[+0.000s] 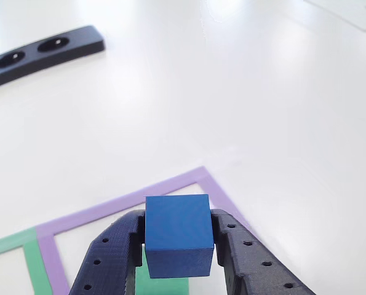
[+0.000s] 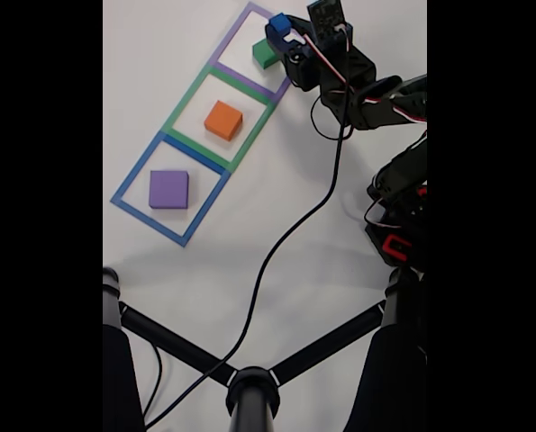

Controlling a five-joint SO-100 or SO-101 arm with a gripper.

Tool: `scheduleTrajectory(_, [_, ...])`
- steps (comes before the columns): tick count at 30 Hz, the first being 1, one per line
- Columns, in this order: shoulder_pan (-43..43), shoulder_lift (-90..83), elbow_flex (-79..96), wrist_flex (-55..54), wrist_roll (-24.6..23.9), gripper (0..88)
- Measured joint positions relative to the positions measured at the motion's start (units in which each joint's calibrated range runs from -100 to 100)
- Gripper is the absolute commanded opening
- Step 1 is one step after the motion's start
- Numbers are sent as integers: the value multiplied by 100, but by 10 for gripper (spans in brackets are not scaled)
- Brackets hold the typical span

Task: Tower of hanoi

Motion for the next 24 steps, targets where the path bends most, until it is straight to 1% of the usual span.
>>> scheduleTrajectory(10, [-65,777,-26,-674,0,39])
scheduleTrajectory(24, [-131,1249,-426,-795,0,41])
